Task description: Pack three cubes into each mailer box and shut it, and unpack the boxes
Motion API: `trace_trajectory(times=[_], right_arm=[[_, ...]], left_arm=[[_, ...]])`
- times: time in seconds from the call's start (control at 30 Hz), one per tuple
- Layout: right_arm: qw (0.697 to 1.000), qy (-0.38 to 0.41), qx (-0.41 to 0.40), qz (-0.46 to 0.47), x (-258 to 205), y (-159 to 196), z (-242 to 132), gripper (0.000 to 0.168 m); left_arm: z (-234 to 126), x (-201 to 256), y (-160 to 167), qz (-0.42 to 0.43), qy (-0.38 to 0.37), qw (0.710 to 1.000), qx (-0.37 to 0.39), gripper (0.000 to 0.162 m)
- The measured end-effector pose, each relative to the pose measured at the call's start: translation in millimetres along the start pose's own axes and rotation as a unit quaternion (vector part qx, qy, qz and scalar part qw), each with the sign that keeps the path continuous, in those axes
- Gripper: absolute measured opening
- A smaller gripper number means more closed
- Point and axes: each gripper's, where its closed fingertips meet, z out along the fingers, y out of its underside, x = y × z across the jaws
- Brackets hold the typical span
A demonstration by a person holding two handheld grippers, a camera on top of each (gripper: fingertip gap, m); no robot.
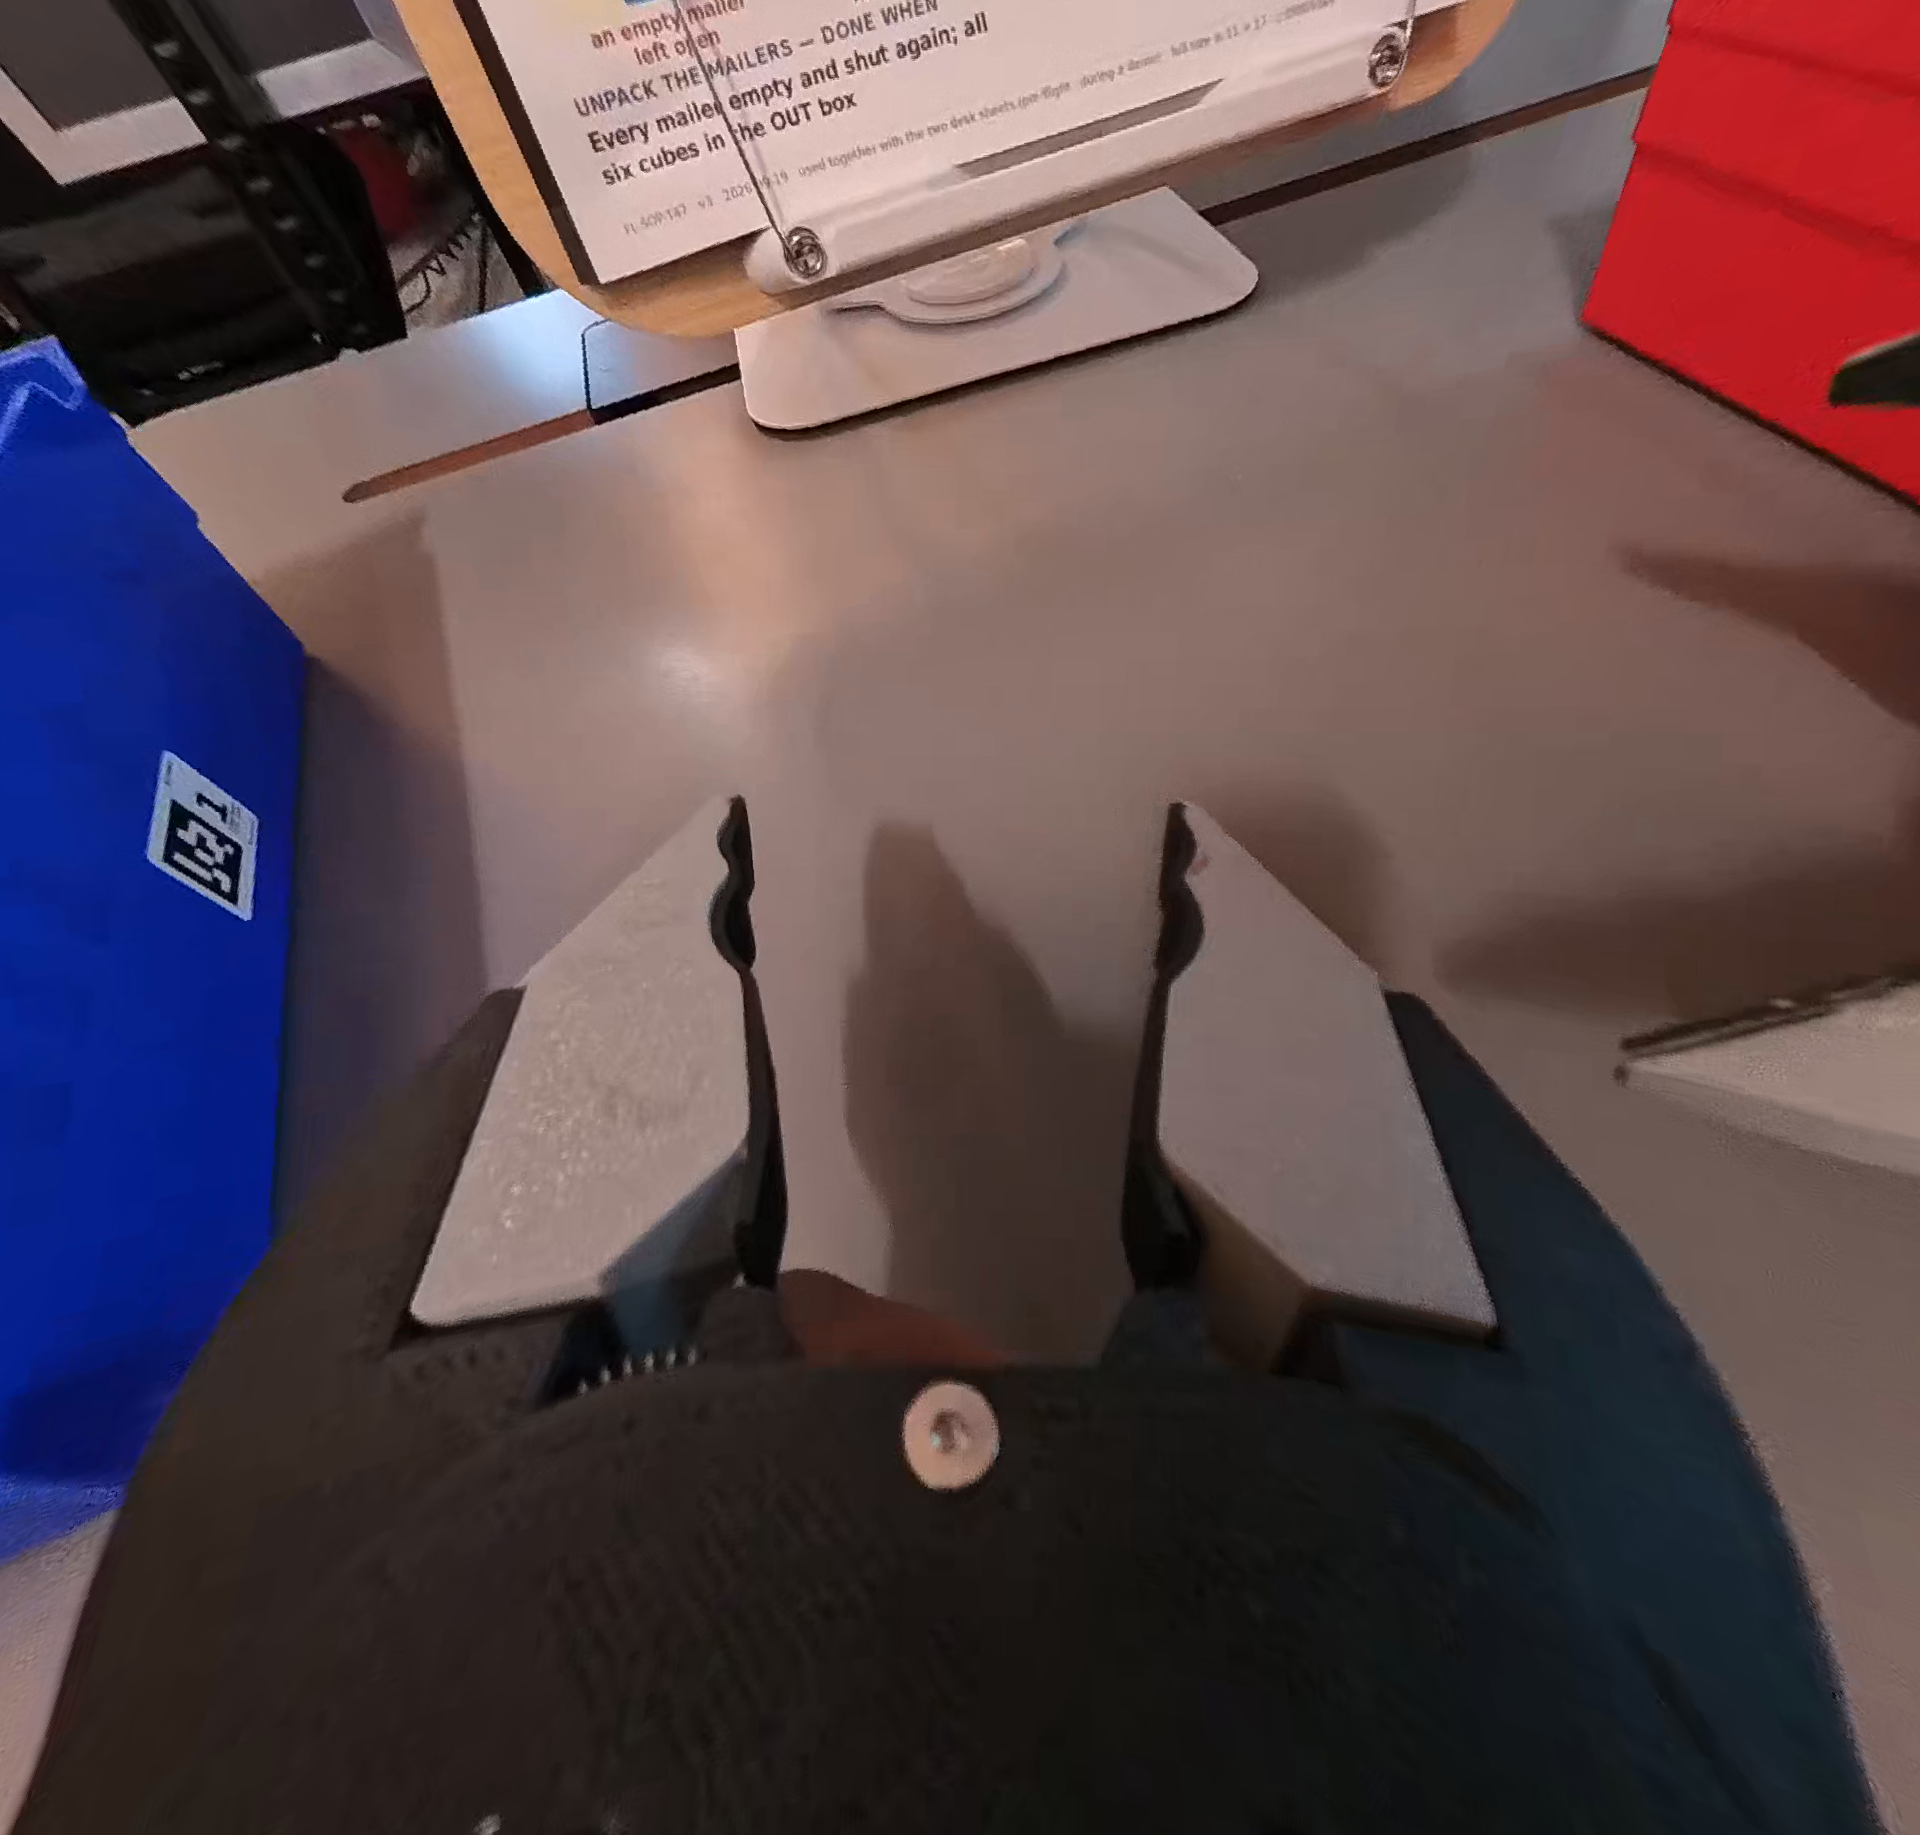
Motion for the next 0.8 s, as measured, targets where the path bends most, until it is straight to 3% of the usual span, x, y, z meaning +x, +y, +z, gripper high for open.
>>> trace_trajectory(times=[0.47, 0.6, 0.8], right_arm=[[0.992, 0.075, -0.095, 0.021, 22.9, 29.8, 35.7, 0.15], [0.989, 0.071, -0.127, 0.018, 20.2, 38.9, 40.9, 0.139], [0.987, 0.072, -0.143, -0.005, 17.1, 43.0, 44.0, 0.141]], left_arm=[[29.3, -49.6, -2.0, -0.043, -0.109, 0.993, -0.026, 0.088], [30.6, -51.8, -9.4, -0.055, -0.121, 0.991, -0.005, 0.087], [22.0, -57.1, -18.8, -0.015, -0.158, 0.987, 0.031, 0.082]])
